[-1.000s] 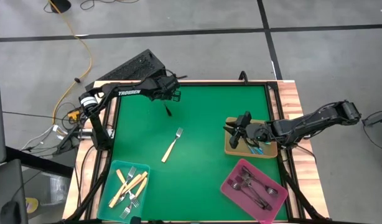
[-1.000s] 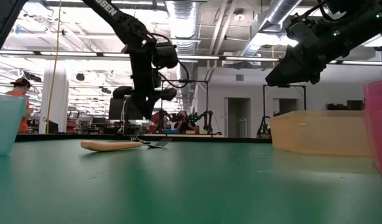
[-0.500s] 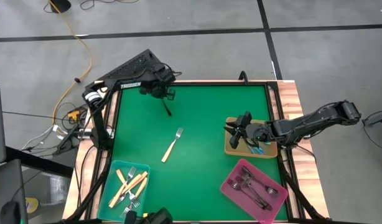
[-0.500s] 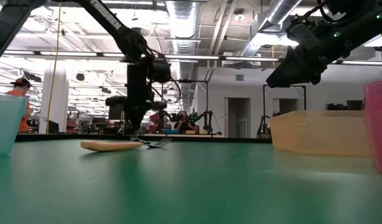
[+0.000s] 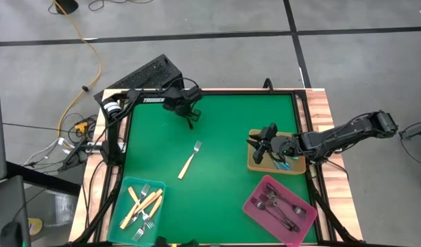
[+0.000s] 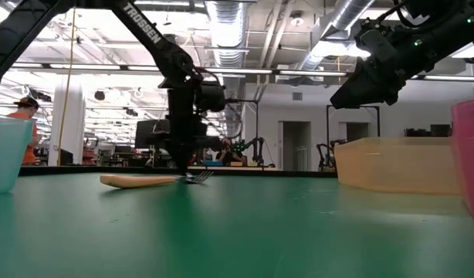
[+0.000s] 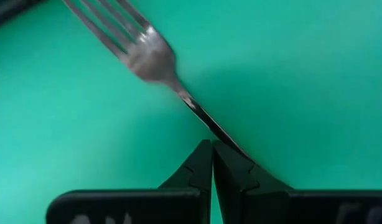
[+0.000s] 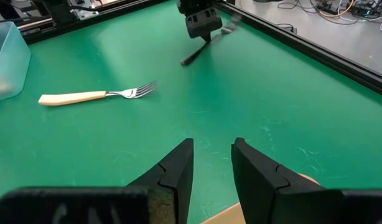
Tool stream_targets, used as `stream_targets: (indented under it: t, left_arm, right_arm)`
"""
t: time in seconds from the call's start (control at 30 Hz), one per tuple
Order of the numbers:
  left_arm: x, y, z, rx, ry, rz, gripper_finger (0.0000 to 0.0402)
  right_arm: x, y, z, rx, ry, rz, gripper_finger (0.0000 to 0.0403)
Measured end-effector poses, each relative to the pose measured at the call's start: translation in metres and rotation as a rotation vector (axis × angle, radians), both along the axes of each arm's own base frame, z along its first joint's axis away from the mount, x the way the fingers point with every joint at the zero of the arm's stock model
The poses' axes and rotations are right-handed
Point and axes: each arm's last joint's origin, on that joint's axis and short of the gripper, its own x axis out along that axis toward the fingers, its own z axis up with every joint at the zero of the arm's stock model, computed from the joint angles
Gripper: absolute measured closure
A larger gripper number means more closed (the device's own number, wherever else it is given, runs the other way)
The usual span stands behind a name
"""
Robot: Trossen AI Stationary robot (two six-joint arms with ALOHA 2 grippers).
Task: Sort silverware by color (type)
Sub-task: Put the black fork into the pink bin
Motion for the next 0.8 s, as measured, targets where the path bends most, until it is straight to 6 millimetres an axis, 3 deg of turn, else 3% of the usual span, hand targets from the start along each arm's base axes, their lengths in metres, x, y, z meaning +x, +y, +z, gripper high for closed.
stream_targets:
  t: [0.23,0.47,0.63,0.8]
  left_arm:
    - [0.042,-0.031,0.005,-0.115,-0.303,-0.286,0.0401]
    - [0.063,-0.067,0.014,-0.188,-0.419,-0.411,0.0401]
    - [0.063,-0.097,0.059,-0.134,-0.519,-0.475,0.0401]
    - [0.041,-0.129,0.133,0.007,-0.672,-0.555,0.0401]
  right_arm:
    - [0.000,0.000,0.000,0.006,-0.003,-0.002,0.0271]
    - [0.000,0.000,0.000,0.007,-0.003,-0.002,0.0271]
    - [0.003,-0.005,0.004,0.014,-0.051,-0.030,0.0271]
    - [0.006,-0.018,0.010,0.019,-0.122,-0.092,0.0271]
